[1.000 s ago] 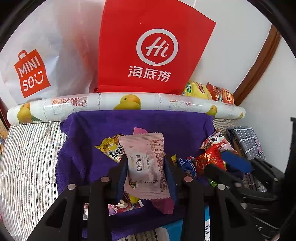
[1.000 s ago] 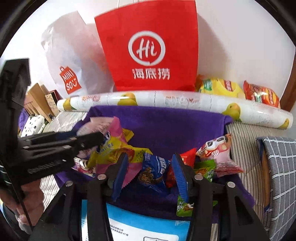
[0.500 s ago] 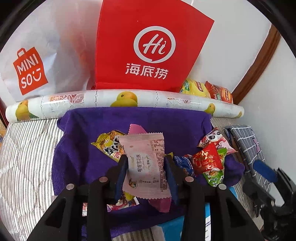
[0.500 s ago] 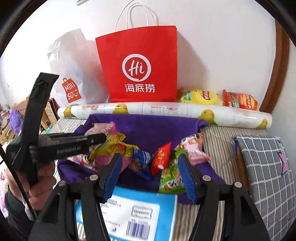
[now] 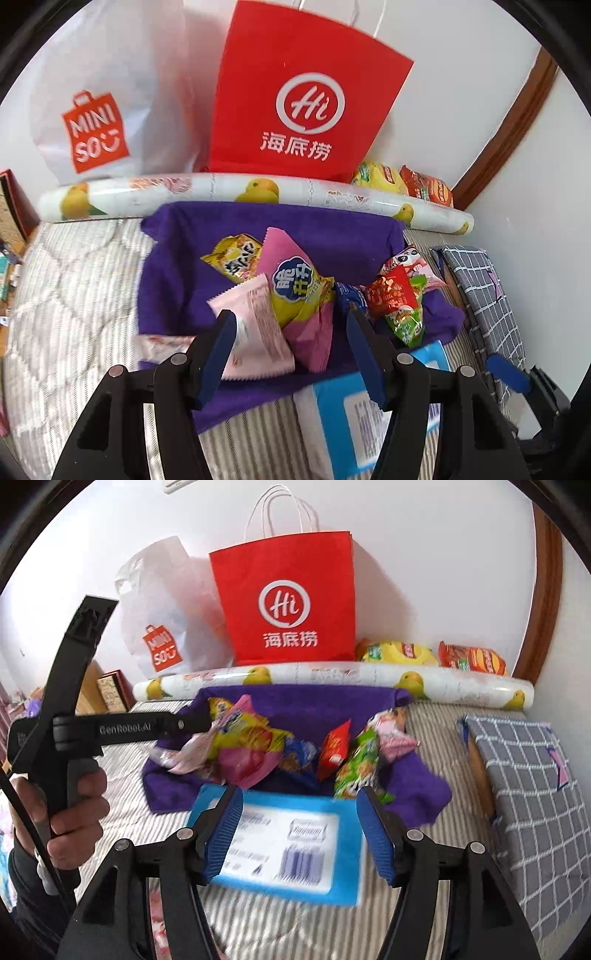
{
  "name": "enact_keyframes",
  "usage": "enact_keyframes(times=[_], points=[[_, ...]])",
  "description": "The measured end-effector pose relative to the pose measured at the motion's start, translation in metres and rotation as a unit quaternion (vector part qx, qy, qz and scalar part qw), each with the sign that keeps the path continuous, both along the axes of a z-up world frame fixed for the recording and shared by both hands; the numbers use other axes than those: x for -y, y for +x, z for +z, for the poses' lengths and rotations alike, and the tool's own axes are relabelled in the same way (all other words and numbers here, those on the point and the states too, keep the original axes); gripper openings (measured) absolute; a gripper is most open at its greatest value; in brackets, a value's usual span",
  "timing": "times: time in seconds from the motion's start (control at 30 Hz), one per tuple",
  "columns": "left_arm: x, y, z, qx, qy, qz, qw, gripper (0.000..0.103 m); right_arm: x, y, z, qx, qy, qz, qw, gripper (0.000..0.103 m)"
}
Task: Organize snacks
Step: 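Move both tools back toward the remaining packets on the bed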
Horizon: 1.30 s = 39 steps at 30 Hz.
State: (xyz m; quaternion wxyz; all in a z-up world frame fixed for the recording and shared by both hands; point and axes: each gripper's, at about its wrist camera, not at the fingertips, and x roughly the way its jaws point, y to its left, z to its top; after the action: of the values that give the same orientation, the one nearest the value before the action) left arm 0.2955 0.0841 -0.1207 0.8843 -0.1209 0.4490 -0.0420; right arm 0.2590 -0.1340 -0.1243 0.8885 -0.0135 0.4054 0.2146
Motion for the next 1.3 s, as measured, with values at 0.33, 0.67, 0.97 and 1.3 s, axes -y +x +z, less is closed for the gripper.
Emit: enact_keyframes(times=[0.33,0.67,0.97,1.3], points=[[-0.013,-0.059,0.025,0.028,-0.005,0.005,0.9996,0.066,-0.009,-0.068,-0.017,-0.042,0.015,0.034,0.998,0.064],[-0.029,-0.112,0.004,0.019,0.004,0.010,0.9998,0.066,-0.040,-0.101,-0.071,-0.136,0.067,0.148,0.977,0.070],[-0.054,-0.138,-0.018,0.005,0.005,0.029,0.9996,0.066,-0.051,-0.104,-0.093,-0.150,0.059,0.157,0.975,0.083],[-0.061,-0.150,-0.029,0.001,-0.006,0.033,0.9994,0.066,-0.079,-0.126,-0.097,-0.082,-0.053,0.183,0.978,0.090]])
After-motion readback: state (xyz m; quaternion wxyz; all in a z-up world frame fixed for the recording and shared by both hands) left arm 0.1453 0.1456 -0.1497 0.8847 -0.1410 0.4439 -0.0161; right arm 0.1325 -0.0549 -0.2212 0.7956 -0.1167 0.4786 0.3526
